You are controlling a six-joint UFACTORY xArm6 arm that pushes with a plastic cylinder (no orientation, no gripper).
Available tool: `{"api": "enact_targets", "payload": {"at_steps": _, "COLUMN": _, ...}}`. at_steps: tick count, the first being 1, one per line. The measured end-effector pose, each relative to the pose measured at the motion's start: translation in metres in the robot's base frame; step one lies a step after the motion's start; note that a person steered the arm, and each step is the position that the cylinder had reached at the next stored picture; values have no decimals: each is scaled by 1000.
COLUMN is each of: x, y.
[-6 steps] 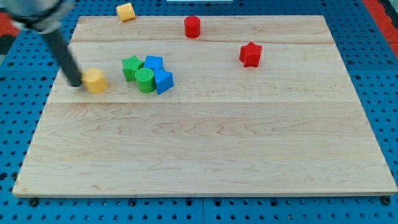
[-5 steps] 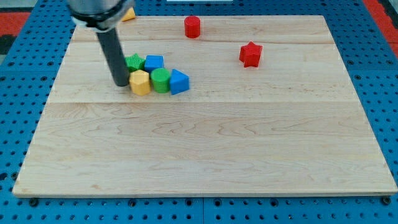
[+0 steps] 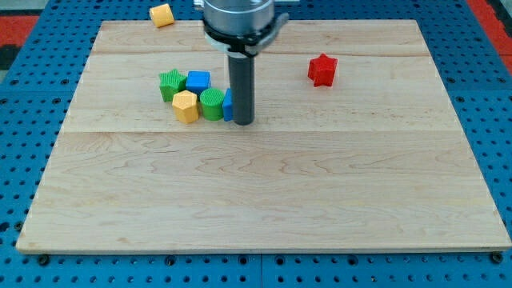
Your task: Adjust the blue triangle to the bottom right of the cube
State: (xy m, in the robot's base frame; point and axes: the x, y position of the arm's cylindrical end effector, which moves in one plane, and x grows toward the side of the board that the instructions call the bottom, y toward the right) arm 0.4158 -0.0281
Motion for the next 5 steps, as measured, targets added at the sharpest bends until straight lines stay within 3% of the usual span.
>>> {"api": "enact_targets", "payload": {"at_steps": 1, "x": 27, "y": 52}}
{"api": "enact_targets", "payload": {"at_steps": 2, "x": 10, "y": 68}}
{"api": "enact_targets", "payload": {"at_steps": 4, "x": -13, "y": 28}}
{"api": "enact_targets", "payload": {"at_steps": 5, "x": -13, "y": -26}}
